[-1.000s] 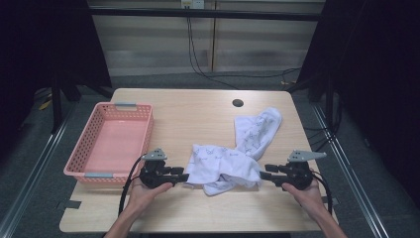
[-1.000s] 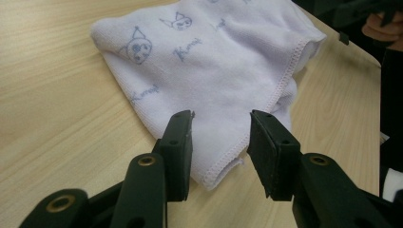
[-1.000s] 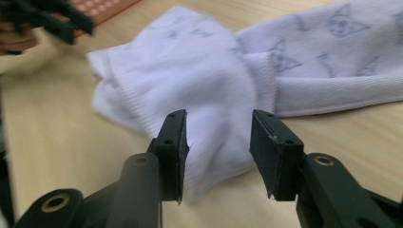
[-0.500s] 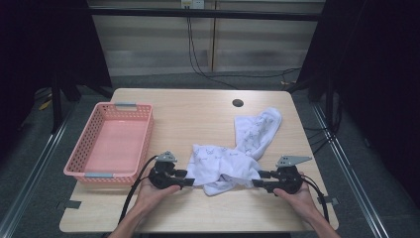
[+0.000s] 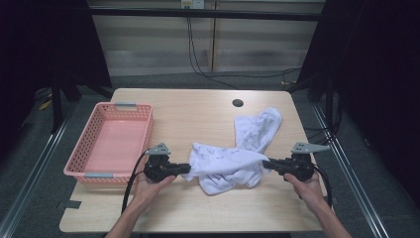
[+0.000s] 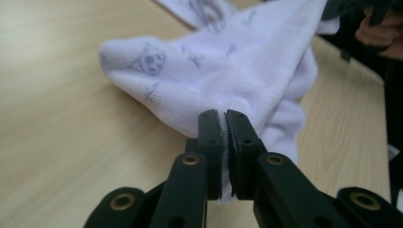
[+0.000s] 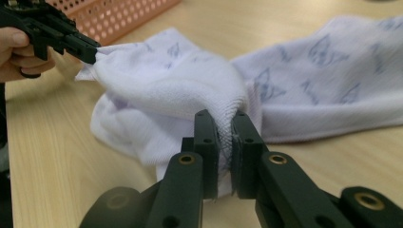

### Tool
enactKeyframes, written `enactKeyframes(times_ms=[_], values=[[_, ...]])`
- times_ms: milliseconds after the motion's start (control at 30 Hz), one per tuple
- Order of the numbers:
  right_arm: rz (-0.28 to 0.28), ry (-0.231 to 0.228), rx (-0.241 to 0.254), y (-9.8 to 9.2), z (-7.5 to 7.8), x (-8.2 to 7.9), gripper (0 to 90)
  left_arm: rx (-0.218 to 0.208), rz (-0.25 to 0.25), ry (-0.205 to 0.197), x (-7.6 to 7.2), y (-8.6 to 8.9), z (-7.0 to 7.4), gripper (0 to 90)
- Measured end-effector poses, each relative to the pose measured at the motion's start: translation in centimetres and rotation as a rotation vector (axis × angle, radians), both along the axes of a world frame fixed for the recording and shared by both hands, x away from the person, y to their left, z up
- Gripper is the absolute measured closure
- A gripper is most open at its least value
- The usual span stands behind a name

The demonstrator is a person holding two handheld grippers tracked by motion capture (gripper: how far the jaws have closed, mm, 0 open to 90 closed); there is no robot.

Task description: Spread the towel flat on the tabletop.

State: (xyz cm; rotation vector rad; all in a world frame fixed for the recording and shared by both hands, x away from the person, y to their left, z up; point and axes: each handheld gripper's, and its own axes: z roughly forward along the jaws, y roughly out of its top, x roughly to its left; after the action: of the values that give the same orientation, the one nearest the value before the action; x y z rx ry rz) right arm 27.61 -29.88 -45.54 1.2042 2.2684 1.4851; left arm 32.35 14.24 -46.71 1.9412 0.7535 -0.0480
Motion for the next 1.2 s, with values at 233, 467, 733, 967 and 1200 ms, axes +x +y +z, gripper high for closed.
enactKeyframes(times_ms=[233, 467, 733, 967, 1200], values=[[-0.034, -0.074, 0.044, -0.4, 3.4, 1.7, 83.9, -0.083, 0.056, -0.061, 1.8, 0.1, 3.5, 85.8], [-0.066, -0.182, 0.068, -0.7, 9.3, 3.7, 84.0, -0.169, 0.089, -0.171, 3.1, 0.2, 9.4, 86.0], [-0.093, -0.298, 0.096, -0.7, 16.3, 4.8, 84.2, -0.227, 0.118, -0.291, 3.8, 0.5, 16.8, 86.1], [-0.081, -0.434, 0.118, -0.6, 23.1, 3.8, 84.3, -0.274, 0.093, -0.392, 2.4, 0.8, 22.8, 86.1], [-0.016, -0.359, 0.096, -1.1, 19.6, -0.2, 84.4, -0.225, 0.010, -0.290, -1.4, 1.2, 17.6, 85.9]])
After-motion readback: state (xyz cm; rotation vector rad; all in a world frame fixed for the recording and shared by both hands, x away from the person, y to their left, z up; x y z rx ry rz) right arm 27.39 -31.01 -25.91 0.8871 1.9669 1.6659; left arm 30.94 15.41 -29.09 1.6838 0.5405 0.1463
